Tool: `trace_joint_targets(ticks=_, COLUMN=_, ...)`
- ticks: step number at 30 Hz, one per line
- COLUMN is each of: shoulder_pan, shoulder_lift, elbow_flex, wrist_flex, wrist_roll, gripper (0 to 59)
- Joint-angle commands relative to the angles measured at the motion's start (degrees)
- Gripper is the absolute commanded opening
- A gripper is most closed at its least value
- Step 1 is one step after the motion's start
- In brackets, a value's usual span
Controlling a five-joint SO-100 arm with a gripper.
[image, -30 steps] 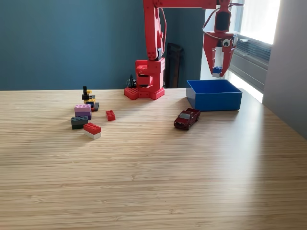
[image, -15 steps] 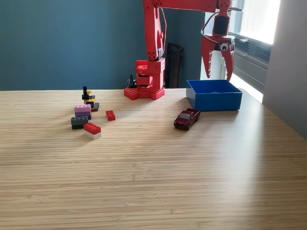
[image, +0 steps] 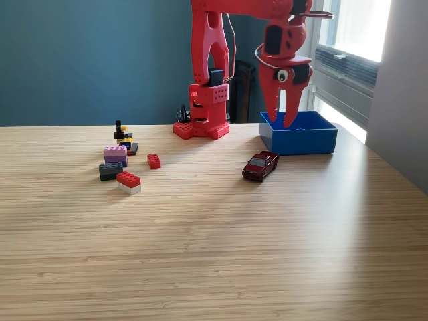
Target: Grasp a lego block and put it in the bin.
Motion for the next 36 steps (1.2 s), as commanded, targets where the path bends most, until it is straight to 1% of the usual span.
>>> trace_joint_targets(ticks=1, shoulder_pan=9.8, shoulder_lift=4.8, elbow_flex=-2.8, wrist_flex=-0.6, wrist_roll=-4.6, gripper=12.7)
trace_joint_targets(ticks=8, shoulder_pan=17.0, shoulder_lift=4.8, elbow_flex=-2.5, wrist_flex=-1.1, wrist_roll=-8.3, gripper=12.6)
trace_joint_targets(ticks=23, shoulder_pan=21.2, shoulder_lift=4.8, elbow_flex=-1.3, wrist_flex=-2.0, wrist_roll=-9.9, gripper=12.7)
trace_joint_targets(ticks=29, shoulder_pan=22.1, shoulder_lift=4.8, elbow_flex=-0.8, wrist_flex=-3.2, wrist_roll=-11.9, gripper=14.9)
trace_joint_targets(ticks=36, shoulder_pan=24.3, shoulder_lift=4.8, elbow_flex=-1.0, wrist_flex=-3.3, wrist_roll=-10.7, gripper=15.7)
